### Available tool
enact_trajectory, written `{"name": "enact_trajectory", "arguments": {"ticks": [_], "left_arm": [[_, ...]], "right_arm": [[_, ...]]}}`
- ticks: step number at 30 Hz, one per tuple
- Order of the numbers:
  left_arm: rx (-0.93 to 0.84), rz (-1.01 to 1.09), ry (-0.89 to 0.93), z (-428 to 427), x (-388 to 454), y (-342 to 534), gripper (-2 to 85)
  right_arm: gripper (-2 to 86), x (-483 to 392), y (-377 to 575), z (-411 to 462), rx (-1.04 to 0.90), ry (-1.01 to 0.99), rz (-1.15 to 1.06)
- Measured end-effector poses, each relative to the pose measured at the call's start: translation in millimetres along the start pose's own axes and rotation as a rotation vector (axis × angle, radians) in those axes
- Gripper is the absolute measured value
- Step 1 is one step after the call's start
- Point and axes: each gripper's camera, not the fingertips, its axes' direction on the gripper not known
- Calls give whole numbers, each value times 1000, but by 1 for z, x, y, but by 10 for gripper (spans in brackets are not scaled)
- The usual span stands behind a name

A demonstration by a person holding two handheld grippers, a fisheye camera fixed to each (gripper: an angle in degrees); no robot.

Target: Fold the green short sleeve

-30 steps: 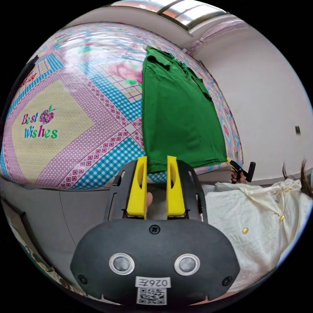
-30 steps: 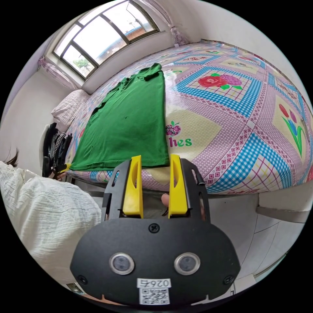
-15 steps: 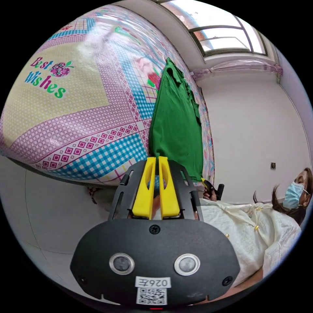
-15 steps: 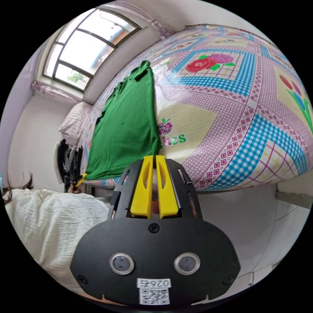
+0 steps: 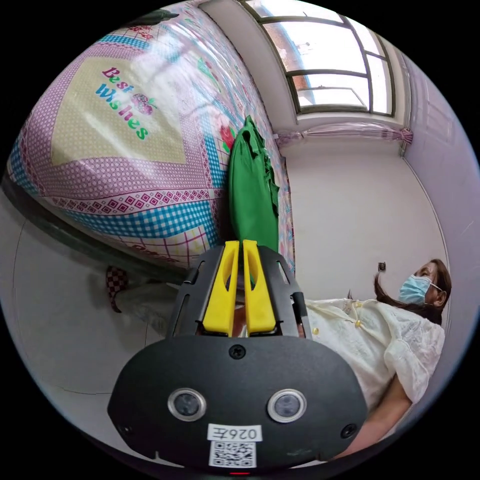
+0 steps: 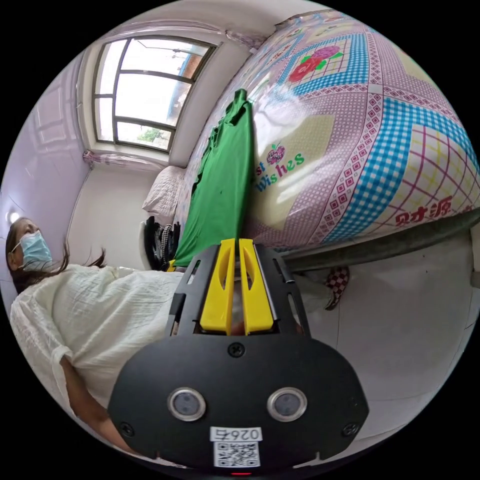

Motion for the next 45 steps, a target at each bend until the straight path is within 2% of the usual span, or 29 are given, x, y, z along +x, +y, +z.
{"name": "enact_trajectory", "arguments": {"ticks": [11,22,29,36,45], "left_arm": [[107,88,229,-46,46,-27,-3],[75,266,347,-27,131,-171,-4],[43,143,365,27,136,-307,-6],[19,-5,365,95,112,-427,-7],[-6,-122,344,178,80,-526,14]], "right_arm": [[-15,-19,-14,-72,218,-248,-110],[-16,-15,-169,-68,385,-430,-130],[-16,-19,-291,-29,350,-298,-134],[-16,8,-420,36,250,-259,3],[-10,56,-532,121,181,-218,176]]}}
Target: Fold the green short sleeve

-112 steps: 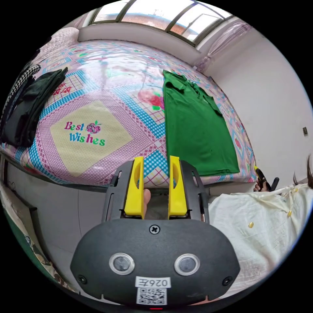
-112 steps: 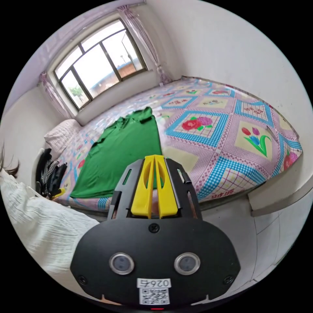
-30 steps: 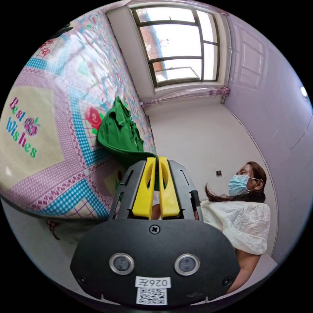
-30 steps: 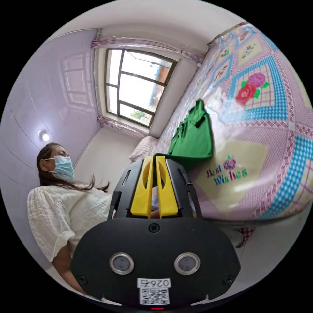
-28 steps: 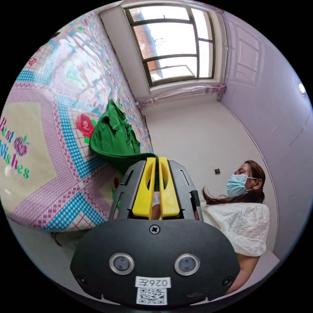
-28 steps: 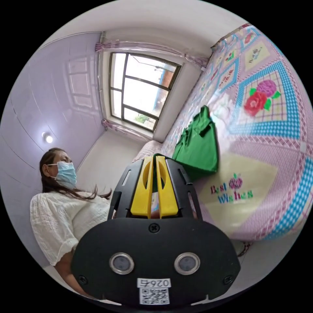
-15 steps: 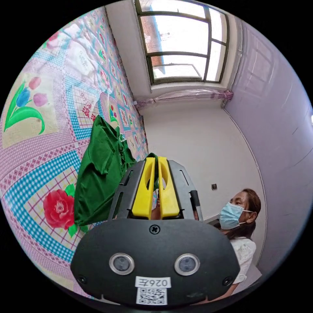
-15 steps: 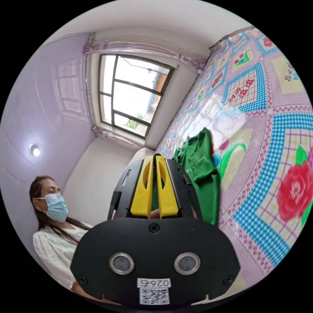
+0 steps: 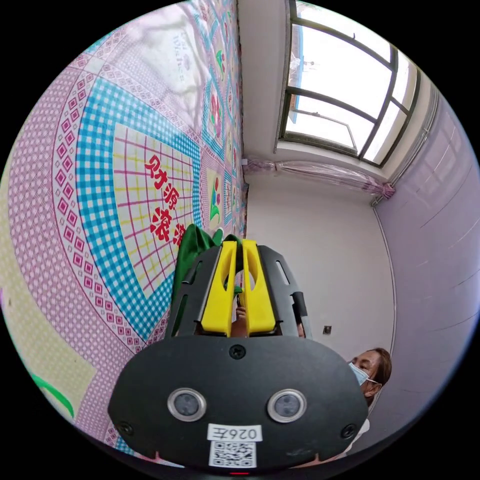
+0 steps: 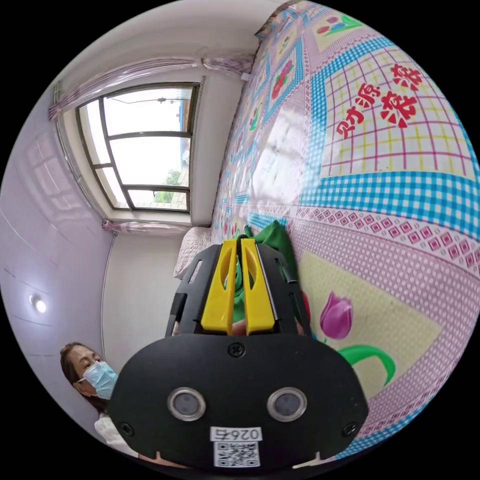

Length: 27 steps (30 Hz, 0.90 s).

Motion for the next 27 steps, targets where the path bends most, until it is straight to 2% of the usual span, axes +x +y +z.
{"name": "enact_trajectory", "arguments": {"ticks": [8,12,15,19,22,24,27], "left_arm": [[-111,0,-36,24,5,-29,63],[-62,-26,-70,24,11,-37,62],[6,-38,-30,29,14,-43,53],[65,8,-100,50,27,-38,1],[-113,112,-257,103,42,-26,-8],[-285,254,-365,154,59,-5,-9],[-379,448,-474,205,79,42,-10]], "right_arm": [[34,17,-24,39,21,59,30],[55,20,-24,46,85,38,16],[52,22,-23,52,114,20,16],[40,-3,-16,90,15,177,-120],[43,-30,-4,127,-15,385,-264],[49,-43,1,149,-16,514,-350],[60,-54,7,187,-39,627,-436]]}}
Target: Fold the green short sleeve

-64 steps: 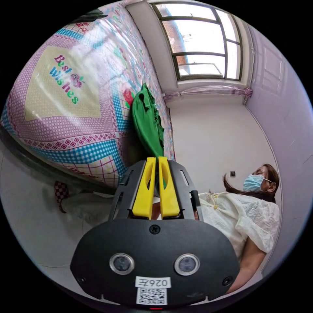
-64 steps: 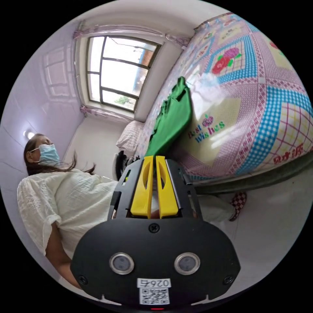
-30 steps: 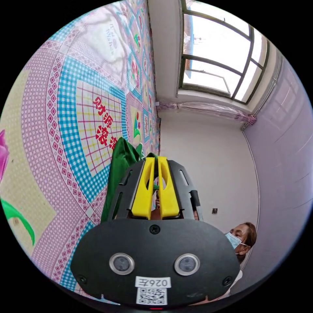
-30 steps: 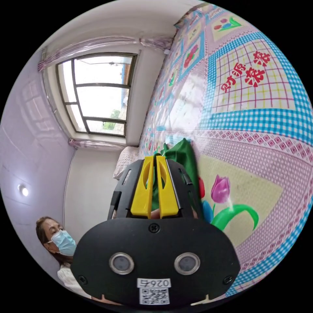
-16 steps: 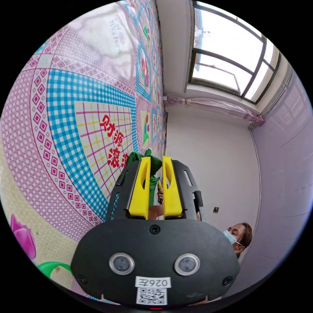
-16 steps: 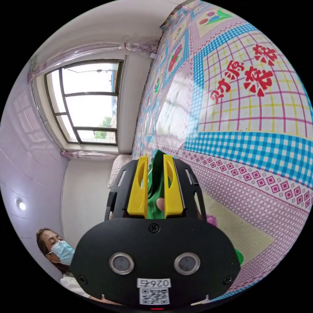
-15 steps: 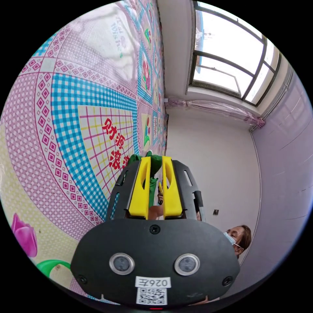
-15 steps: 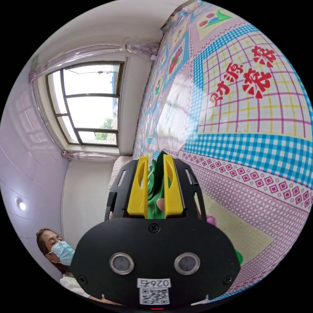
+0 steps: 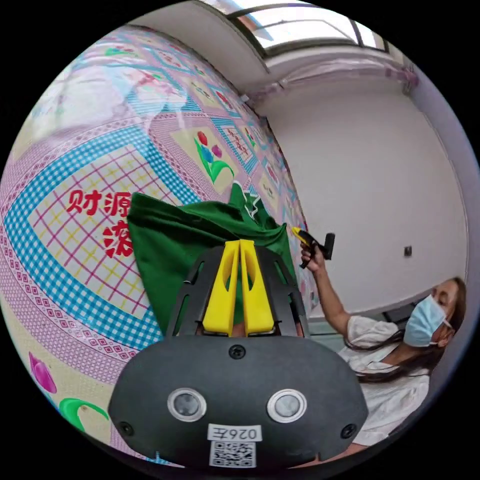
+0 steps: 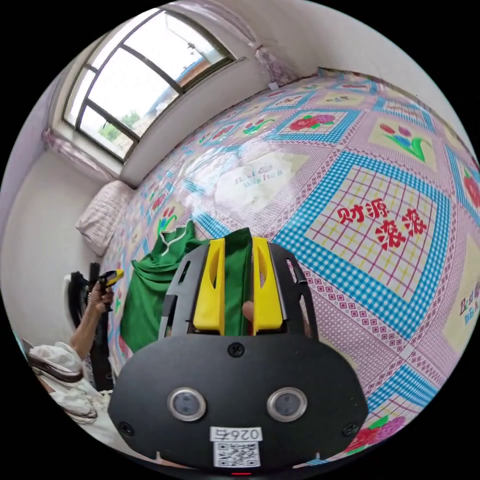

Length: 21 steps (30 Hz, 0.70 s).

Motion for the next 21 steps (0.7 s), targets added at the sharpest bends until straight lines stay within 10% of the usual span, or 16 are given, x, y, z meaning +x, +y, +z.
{"name": "enact_trajectory", "arguments": {"ticks": [21], "left_arm": [[-152,164,-162,139,54,-32,-10]], "right_arm": [[27,-70,32,79,25,199,-12]]}}
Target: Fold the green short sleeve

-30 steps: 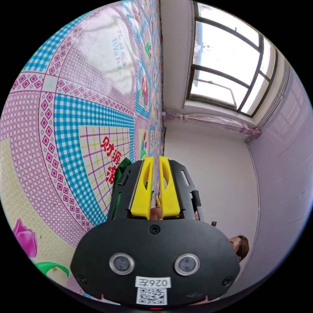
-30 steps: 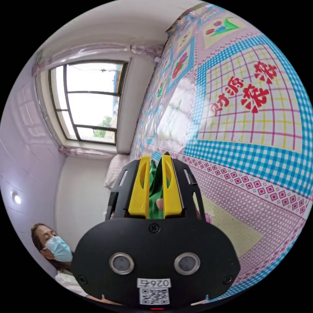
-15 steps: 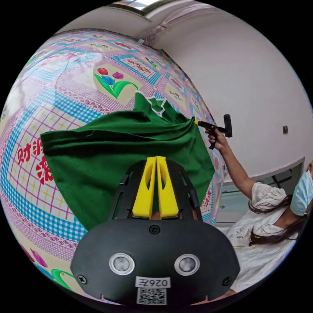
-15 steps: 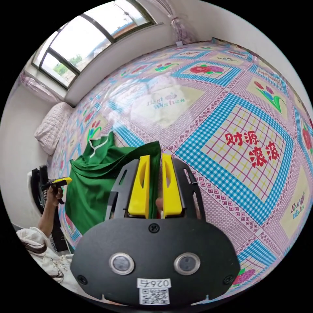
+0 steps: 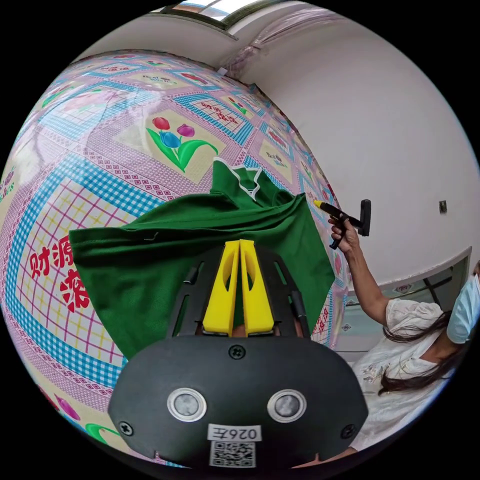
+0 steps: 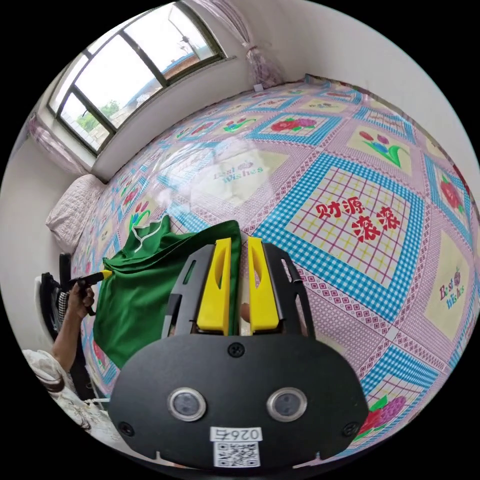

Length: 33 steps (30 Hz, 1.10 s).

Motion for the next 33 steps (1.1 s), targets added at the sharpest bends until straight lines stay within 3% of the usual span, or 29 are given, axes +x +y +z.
{"name": "enact_trajectory", "arguments": {"ticks": [5,10,14,19,24,28,31,33], "left_arm": [[-65,30,-4,23,3,-26,-10],[-158,28,16,40,-4,-68,-10],[-195,71,92,31,2,-80,-10],[-223,96,77,21,7,-52,-10],[-183,7,52,15,-15,-5,-10],[-197,-47,85,19,-34,15,-10],[-167,-88,123,13,-46,27,-10],[-147,-76,92,4,-42,32,-10]], "right_arm": [[5,-90,19,12,1,20,-284],[-8,-172,17,70,-158,48,-571],[-9,-175,2,81,-173,119,-550],[-9,-155,2,58,-165,-135,-498],[-9,-170,18,69,-236,-209,-598],[-9,-184,14,93,-334,-160,-675],[-9,-158,-8,88,-273,-53,-549],[-9,-135,-19,71,-219,-164,-436]]}}
